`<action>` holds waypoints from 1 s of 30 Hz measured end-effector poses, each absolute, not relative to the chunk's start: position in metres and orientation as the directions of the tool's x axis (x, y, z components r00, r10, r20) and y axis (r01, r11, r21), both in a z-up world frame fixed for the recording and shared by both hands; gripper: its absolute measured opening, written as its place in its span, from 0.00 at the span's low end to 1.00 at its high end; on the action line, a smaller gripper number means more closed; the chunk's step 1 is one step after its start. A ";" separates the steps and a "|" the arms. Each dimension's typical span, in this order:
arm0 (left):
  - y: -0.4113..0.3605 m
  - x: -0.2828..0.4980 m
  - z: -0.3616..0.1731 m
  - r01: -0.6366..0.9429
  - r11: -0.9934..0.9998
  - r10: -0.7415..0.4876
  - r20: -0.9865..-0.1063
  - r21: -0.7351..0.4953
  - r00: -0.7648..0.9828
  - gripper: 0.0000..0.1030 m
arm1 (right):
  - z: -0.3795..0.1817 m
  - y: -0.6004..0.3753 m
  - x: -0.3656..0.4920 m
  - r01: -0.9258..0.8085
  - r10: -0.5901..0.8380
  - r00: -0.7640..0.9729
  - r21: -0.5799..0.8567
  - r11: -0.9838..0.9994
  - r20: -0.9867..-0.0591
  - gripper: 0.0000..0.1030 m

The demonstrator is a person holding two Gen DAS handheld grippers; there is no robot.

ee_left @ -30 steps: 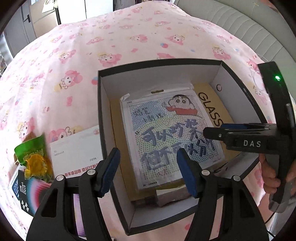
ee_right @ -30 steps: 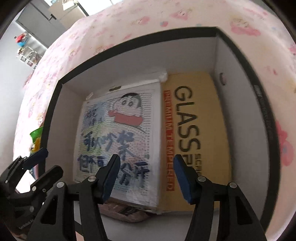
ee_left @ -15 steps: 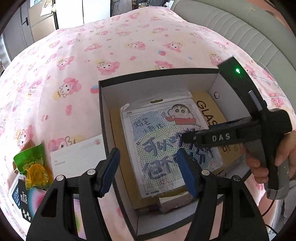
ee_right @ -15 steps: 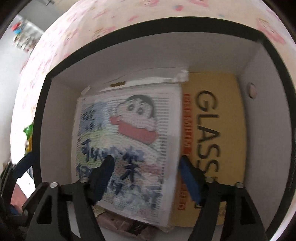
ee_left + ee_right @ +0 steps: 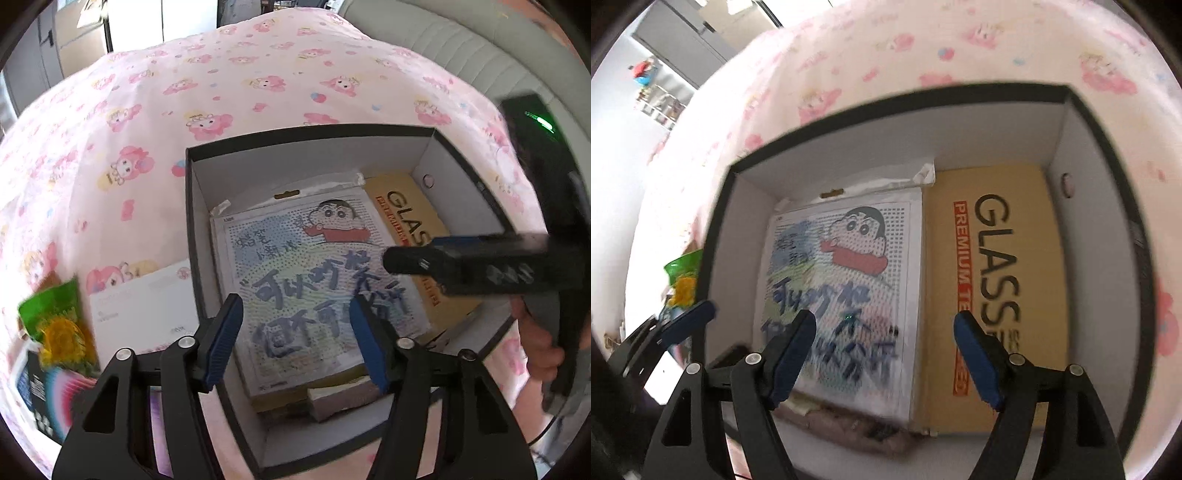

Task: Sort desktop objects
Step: 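Withdraw the left tool and move toward the dark Smart Devil box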

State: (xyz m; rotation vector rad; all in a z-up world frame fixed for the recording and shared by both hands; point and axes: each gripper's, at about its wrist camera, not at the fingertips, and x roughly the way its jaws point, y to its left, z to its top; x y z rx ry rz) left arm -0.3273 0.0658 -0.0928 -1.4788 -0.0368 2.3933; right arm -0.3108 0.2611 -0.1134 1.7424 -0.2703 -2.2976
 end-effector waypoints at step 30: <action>0.044 -0.073 0.048 -0.234 -0.970 0.211 -0.729 -0.072 -0.651 0.62 | 0.042 0.208 -0.088 0.132 -0.272 -0.668 0.249 -0.959 -0.693 0.74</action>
